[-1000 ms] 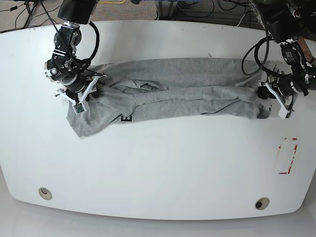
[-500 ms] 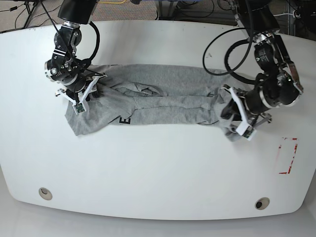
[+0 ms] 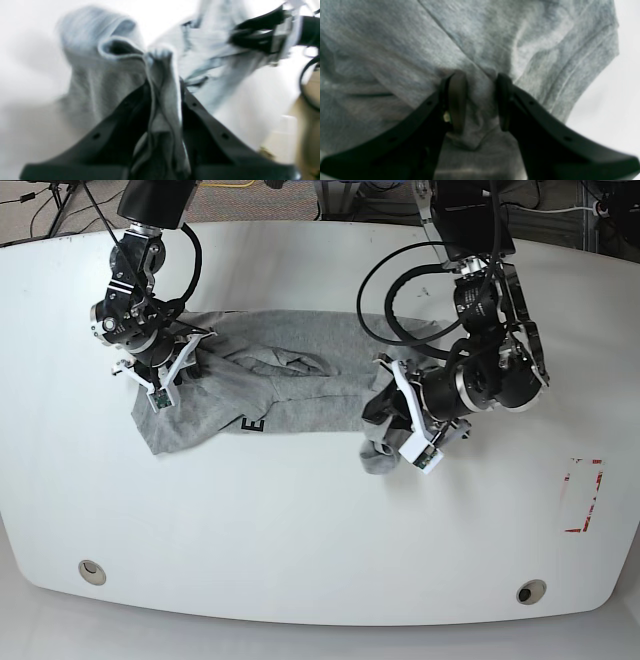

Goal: Layout the t-shirt on the table in an organized manner, then fold the t-shirt properly
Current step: 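Grasp the folded end with the left gripper and carry it toward the right gripper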

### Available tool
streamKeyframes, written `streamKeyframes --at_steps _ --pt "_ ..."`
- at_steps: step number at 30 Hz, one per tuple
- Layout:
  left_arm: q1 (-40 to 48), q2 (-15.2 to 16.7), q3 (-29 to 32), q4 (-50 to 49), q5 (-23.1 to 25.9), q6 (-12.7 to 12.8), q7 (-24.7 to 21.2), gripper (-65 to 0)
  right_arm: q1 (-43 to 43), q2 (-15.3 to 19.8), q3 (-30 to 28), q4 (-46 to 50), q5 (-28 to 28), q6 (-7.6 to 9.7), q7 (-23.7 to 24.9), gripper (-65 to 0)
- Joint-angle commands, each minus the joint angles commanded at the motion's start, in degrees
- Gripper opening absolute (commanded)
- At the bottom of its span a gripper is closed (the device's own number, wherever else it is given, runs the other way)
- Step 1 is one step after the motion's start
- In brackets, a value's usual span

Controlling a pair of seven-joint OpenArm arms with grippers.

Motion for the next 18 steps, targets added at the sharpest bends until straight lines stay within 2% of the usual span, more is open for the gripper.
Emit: streamKeyframes --at_steps 8,13,15,18 --pt "0.0 0.0 1.6 -4.3 0.0 0.0 -0.4 -60.7 0.0 -0.1 0.0 0.0 0.0 0.00 0.0 -45.3" --pt "-0.8 0.0 2.0 -4.5 0.0 0.0 -1.9 -55.4 0.0 -0.2 0.0 0.0 0.0 0.00 0.0 -45.3" --pt "-1.0 0.0 2.1 -4.5 0.0 0.7 -2.3 -53.7 0.0 -0.2 0.0 0.0 0.0 0.00 0.0 -45.3" --pt "-1.6 0.0 3.4 -5.5 -0.1 2.9 -2.4 -47.2 0.0 -0.2 0.0 0.0 0.0 0.00 0.0 -45.3"
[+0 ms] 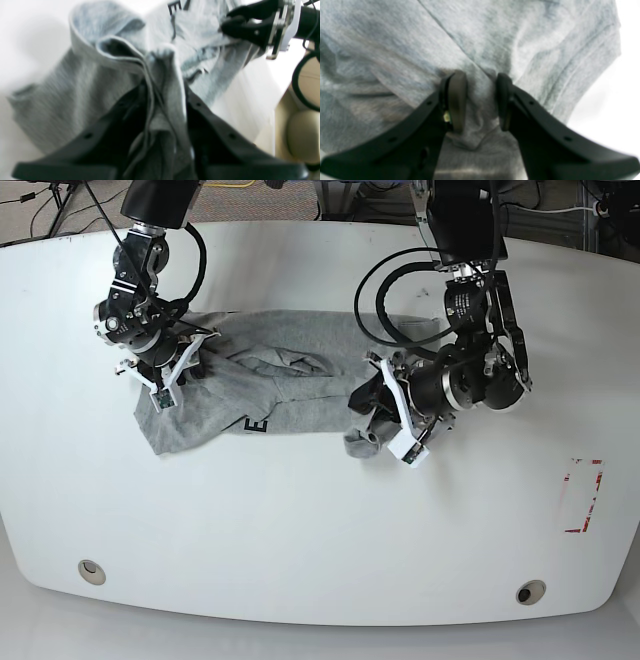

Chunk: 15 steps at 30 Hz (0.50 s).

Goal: Layout the t-shirt on the table in an organized manner, then fold the t-shirt properly
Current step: 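Grasp the folded end with the left gripper and carry it toward the right gripper, then lay the carried end onto the shirt's middle with the left gripper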

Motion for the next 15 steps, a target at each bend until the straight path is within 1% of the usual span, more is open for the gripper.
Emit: streamKeyframes --at_steps 1,2,4,5,6,7,10,12,14,15 --pt "-0.3 0.0 0.3 -0.4 -0.1 0.4 0.0 -45.3 0.0 0.0 0.0 0.0 0.0 0.00 0.0 -45.3" --pt "-1.0 0.0 1.1 -1.1 -0.2 1.2 0.0 -40.1 0.0 0.0 0.0 0.0 0.0 0.00 0.0 -45.3" --pt "-1.6 0.0 3.0 -2.1 -0.3 1.7 0.0 -35.0 0.0 0.0 0.0 0.0 0.0 0.00 0.0 -45.3" --pt "-1.9 0.0 4.7 -2.5 -0.6 1.7 0.1 -31.4 -0.1 0.0 0.0 0.0 0.0 0.00 0.0 -45.3" --pt "-2.1 0.0 5.7 -2.6 -1.1 1.7 0.1 -30.1 -0.1 0.0 0.0 0.0 0.0 0.00 0.0 -45.3" --pt "-2.5 0.0 7.1 -2.8 -2.6 1.7 0.3 -29.7 -0.1 0.0 0.0 0.0 0.0 0.00 0.0 -45.3" --pt "-3.3 0.0 9.5 -2.8 -7.0 1.7 1.1 -31.1 -0.1 -0.1 0.0 0.0 0.0 0.00 0.0 -45.3" --pt "-4.0 0.0 9.3 -2.7 -8.6 1.6 3.0 -31.0 -0.1 -0.1 0.0 0.0 0.0 0.00 0.0 -45.3" --pt "-5.1 0.0 7.9 -2.7 -9.4 1.0 3.2 -31.0 -0.1 -0.1 -0.1 0.0 0.0 0.00 0.0 -45.3" --pt "-5.5 0.0 6.7 -2.7 -9.8 0.3 3.2 -31.0 -0.1 -0.1 -0.1 0.0 0.0 0.00 0.0 -45.3"
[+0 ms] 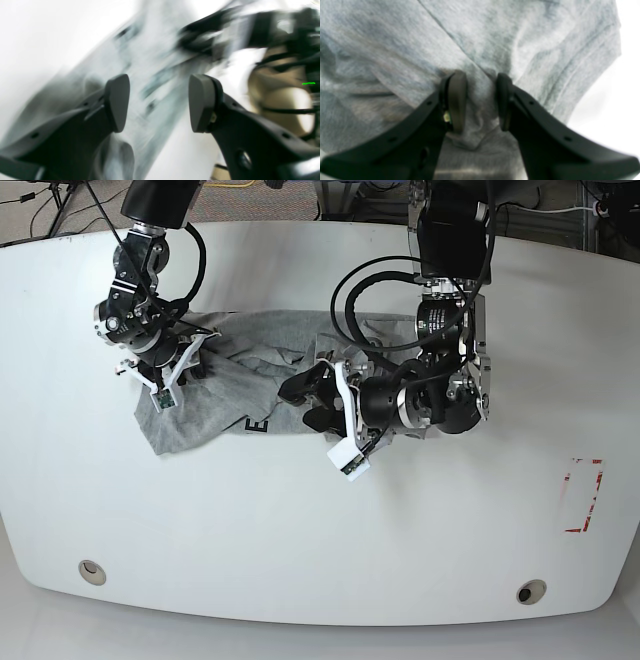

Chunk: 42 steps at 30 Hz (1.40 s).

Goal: Layout the t-shirt on the table in an organized manner, then fold the t-shirt properly
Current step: 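Lay the carried end onto the shirt's middle with the left gripper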

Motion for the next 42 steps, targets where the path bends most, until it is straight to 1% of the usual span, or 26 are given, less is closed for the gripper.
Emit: streamKeyframes --at_steps 3,4,6,7,10,12,16,19,22,24,26,30,33,36,37,39,42 --pt "-0.1 -0.1 -2.5 -0.1 -0.1 -1.6 0.0 -30.8 0.0 0.0 0.0 0.0 0.0 0.00 0.0 -45.3" --pt "-0.4 -1.5 -3.3 -0.3 -0.1 -2.3 0.0 -31.0 0.0 0.0 0.0 0.0 0.0 0.00 0.0 -45.3" --pt "-0.4 -3.3 -4.2 -0.4 0.1 -2.8 0.0 -31.1 0.0 -0.3 0.0 0.0 0.0 0.00 0.0 -45.3" --pt "-0.2 -4.8 -4.5 -0.4 0.5 -3.1 0.0 -31.1 0.0 -1.1 0.0 0.0 0.0 0.00 0.0 -45.3" --pt "0.2 -8.0 -4.5 -0.5 1.1 -3.1 -0.4 -31.1 0.0 -1.7 0.0 0.0 -0.1 0.00 0.0 -45.3" --pt "1.4 -9.2 -4.5 -1.1 1.0 -3.1 -0.8 -31.1 0.1 -1.7 0.0 0.0 -0.1 0.00 0.0 -45.3" --pt "2.3 -10.8 -4.4 -4.2 1.1 -3.1 -1.0 -31.1 0.1 -1.9 0.0 0.0 -0.1 0.00 0.0 -45.3" --pt "2.5 -13.2 -4.4 -8.1 0.8 -3.1 -1.0 -31.2 0.1 -2.1 0.0 0.1 -0.1 0.00 0.0 -45.3" --pt "2.8 -14.4 -4.4 -11.1 0.8 -3.1 -1.0 -31.2 0.1 -3.0 0.0 0.1 -0.1 0.00 0.0 -45.3" --pt "3.3 -14.6 -3.9 -12.0 0.7 -3.1 -1.0 -31.2 0.1 -3.1 0.0 0.4 -0.1 0.00 0.0 -45.3" --pt "3.3 -14.6 -2.3 -12.0 0.7 -3.1 -1.0 -31.2 0.0 -3.1 0.0 0.9 -0.1 0.00 0.0 -45.3" --pt "3.0 -14.4 3.2 -12.0 -0.3 -3.1 -0.7 -31.2 -0.1 -3.2 0.0 1.1 -0.2 0.00 0.0 -45.3" --pt "0.8 -14.4 9.2 -12.2 -2.7 -3.1 0.0 -31.2 -0.1 -3.2 0.0 1.2 -0.2 0.00 -0.2 -45.3" --pt "-2.0 -14.4 18.5 -12.3 -5.5 -3.1 0.0 -31.2 -0.1 -3.2 0.0 1.2 -0.2 0.00 -0.2 -45.3" --pt "-2.3 -14.4 19.6 -12.3 -5.8 -3.1 0.0 -31.2 -0.1 -3.2 0.0 1.2 -0.2 0.00 -0.2 -45.3" --pt "-3.8 -14.4 23.8 -12.0 -7.5 -3.1 0.0 -31.2 -0.1 -3.1 0.0 1.2 -0.2 0.00 -0.2 -45.3" --pt "-5.6 -14.6 26.5 -11.3 -9.7 -3.1 0.0 -31.2 -0.1 -3.1 0.0 1.2 -0.3 0.00 -0.2 -45.3"
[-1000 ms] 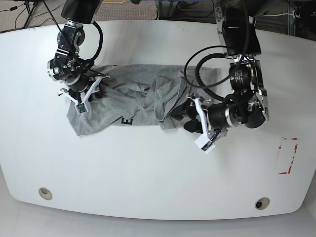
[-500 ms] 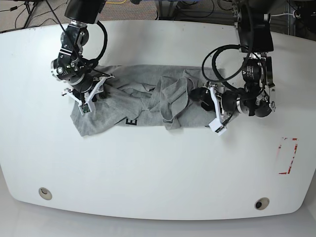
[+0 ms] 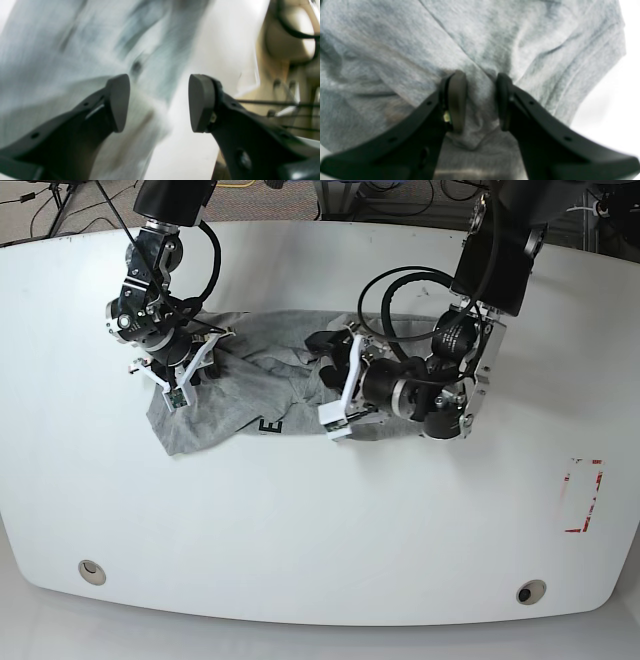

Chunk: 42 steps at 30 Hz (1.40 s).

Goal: Layout the t-shirt on the table in an organized manner, then fold the t-shirt properly
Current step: 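Lay the carried end onto the shirt's middle with the left gripper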

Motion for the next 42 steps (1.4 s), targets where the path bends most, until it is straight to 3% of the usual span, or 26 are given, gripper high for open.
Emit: streamKeyframes --at_steps 7,12,19,25,35,39,41,42 --pt "-3.1 -2.5 -0.2 3.1 -2.1 0.0 0.0 -31.2 0.0 0.0 0.0 0.0 0.0 0.00 0.0 -45.3" --pt "-2.8 -4.6 -8.5 3.3 -0.7 0.0 0.0 -35.4 0.1 0.0 0.0 0.0 0.0 0.00 0.0 -45.3" --pt "1.8 -5.3 -19.3 3.1 9.8 0.0 -2.9 -43.9 0.2 0.0 0.0 0.0 0.1 0.00 0.0 -45.3" --pt "6.9 -5.2 -22.0 3.1 17.4 0.0 -7.2 -60.0 0.3 -0.1 0.0 0.0 0.2 0.00 0.0 -45.3" --pt "13.2 -6.1 -22.4 3.0 23.0 0.0 -10.2 -60.1 0.4 -0.1 0.0 0.7 0.2 0.00 0.0 -45.3" --pt "15.3 -6.8 -22.3 2.7 25.9 0.0 -13.8 -60.1 0.4 -0.2 0.0 4.4 0.3 0.00 -0.4 -44.9" --pt "15.9 -6.8 -22.2 1.7 27.0 0.0 -15.3 -60.1 0.4 -0.3 0.0 6.5 0.4 0.00 -1.5 -43.6" --pt "16.0 -7.2 -22.1 0.4 27.8 0.0 -15.7 -60.1 0.6 -0.4 0.1 8.2 0.4 0.00 -3.0 -40.0"
